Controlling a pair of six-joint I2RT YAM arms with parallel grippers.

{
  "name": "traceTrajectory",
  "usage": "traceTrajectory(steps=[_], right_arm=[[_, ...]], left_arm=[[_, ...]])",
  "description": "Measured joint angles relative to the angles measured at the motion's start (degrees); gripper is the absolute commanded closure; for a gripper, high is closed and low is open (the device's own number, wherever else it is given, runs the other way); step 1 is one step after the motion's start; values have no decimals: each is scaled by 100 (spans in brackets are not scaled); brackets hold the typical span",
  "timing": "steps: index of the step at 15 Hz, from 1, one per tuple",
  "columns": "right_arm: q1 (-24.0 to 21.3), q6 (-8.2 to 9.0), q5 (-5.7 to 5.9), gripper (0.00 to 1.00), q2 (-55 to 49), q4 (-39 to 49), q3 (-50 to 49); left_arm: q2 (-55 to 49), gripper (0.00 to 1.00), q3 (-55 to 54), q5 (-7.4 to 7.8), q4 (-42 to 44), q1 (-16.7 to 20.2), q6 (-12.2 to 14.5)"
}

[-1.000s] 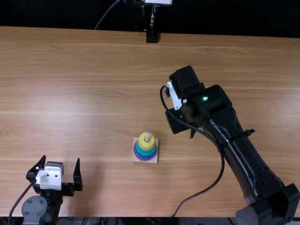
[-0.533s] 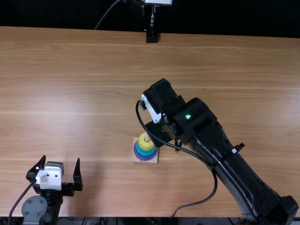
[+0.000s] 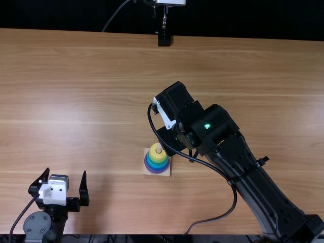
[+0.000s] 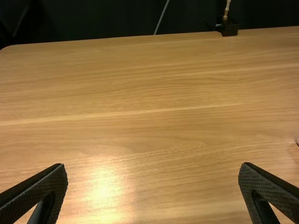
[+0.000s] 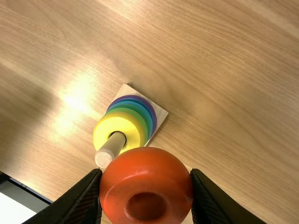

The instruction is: Build the Hanoi tower: stack the rings onto the peg from bottom to top in this color order: purple, dark blue, light blue, dark green, light green, yellow, orange.

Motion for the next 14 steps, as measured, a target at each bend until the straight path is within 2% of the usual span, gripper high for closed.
traceTrajectory(steps=[8,14], right_arm=[[308,17,0,100,0,17,0],[308,24,0,100,0,50,-4]], left_arm=[[0,0,0,-2,0,0,4],[0,0,0,0,2,2,4]])
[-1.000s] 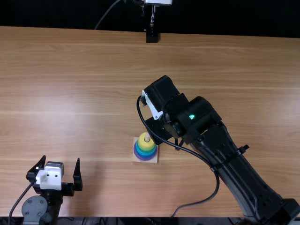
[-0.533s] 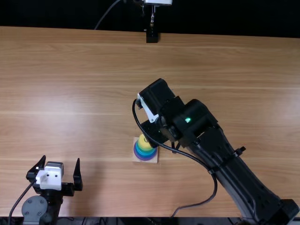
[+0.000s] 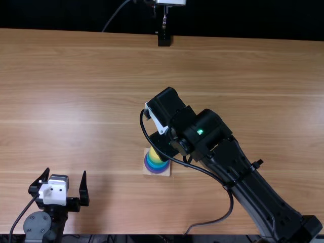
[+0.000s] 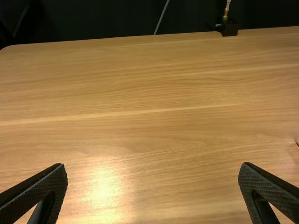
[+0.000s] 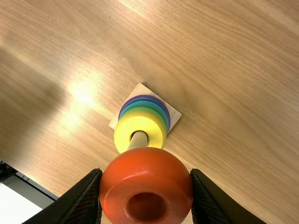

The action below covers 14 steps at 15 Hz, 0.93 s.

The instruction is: Build the Hanoi tower: stack the rings onto the peg from bottom to top in this color order: purple, dark blue, light blue, dark green, light green, yellow, orange.

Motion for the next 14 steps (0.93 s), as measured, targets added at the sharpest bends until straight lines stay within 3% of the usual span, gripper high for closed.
traceTrajectory(steps=[14], right_arm=[[155,20,0,100,289,44,-81]], left_arm=[[0,0,0,0,0,-2,0]])
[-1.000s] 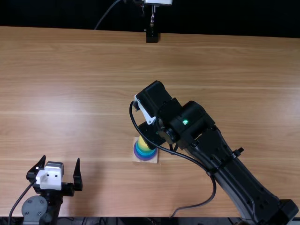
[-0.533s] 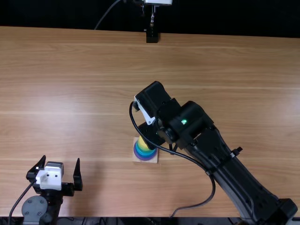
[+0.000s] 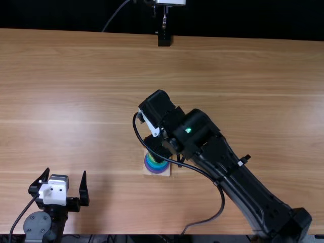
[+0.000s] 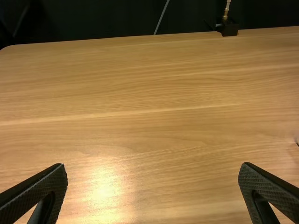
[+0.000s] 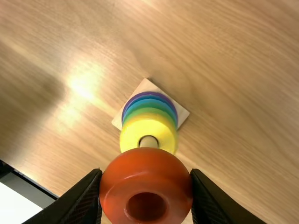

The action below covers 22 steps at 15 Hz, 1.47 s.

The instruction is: Build the Hanoi tower: stack the rings onto the peg from bottom to top in this color order: purple, dark blue, light blue, dark green, light green, yellow, orange.

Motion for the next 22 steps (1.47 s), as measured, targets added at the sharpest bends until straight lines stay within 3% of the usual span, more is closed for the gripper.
traceTrajectory(steps=[2,3,4,5,11,14,16,19,20,22], right_arm=[[33,0,2,100,17,0,0],[33,0,4,93,17,-2,0],[33,2,2,37,17,-2,0],[33,0,4,0,17,0,0],[33,0,4,0,66,92,-258],[-17,0,0,0,66,953,-247],[-289,-2,0,0,24,1392,-247],[-1274,-4,31,0,-640,2435,-754],[-1576,-4,122,0,-1001,2883,-1126],[-2186,-9,490,0,-1814,3834,-2006]], left_arm=[[0,0,0,0,0,0,-2],[0,0,0,0,-4,0,-4],[0,0,0,-2,0,0,-4],[0,0,0,0,-2,0,-2],[0,0,0,0,0,0,-4],[0,0,0,0,0,0,-2],[0,0,0,-2,-2,0,-2],[0,0,0,0,0,2,-2],[0,0,0,-2,-2,2,-4],[0,0,0,0,0,0,-4]])
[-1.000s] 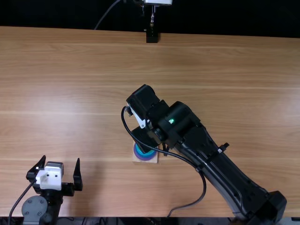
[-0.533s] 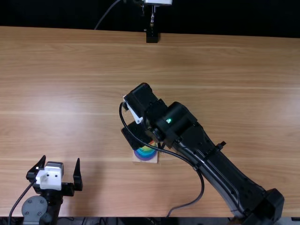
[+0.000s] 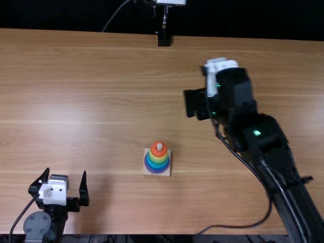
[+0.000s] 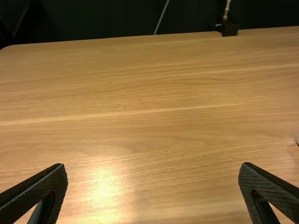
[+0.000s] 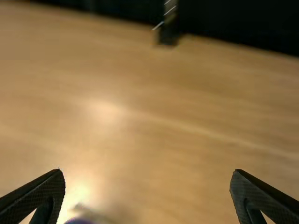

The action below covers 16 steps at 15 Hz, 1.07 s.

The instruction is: Build the Hanoi tower: stack the rings onto the peg from bottom to top in this color order: purple, dark blue, light blue, dark green, light green, yellow, orange.

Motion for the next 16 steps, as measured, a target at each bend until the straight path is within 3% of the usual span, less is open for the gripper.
traceTrajectory(steps=[1,3,7,9,13,16], right_arm=[[-310,0,168,0,-459,527,-505],[-916,-17,334,0,-1329,1801,-1550],[-1888,-24,433,0,-3508,4183,-3875],[-2151,-26,415,0,-4636,4621,-4850],[-2260,-85,188,0,-6478,4594,-6811],[-2260,-101,90,0,-7569,4599,-7735]], left_arm=[[0,0,0,0,-2,0,2],[0,0,0,0,2,0,0],[0,0,0,-2,-2,2,2],[0,0,0,0,-2,2,2],[0,0,0,-2,-4,2,4],[0,0,0,0,-2,0,2]])
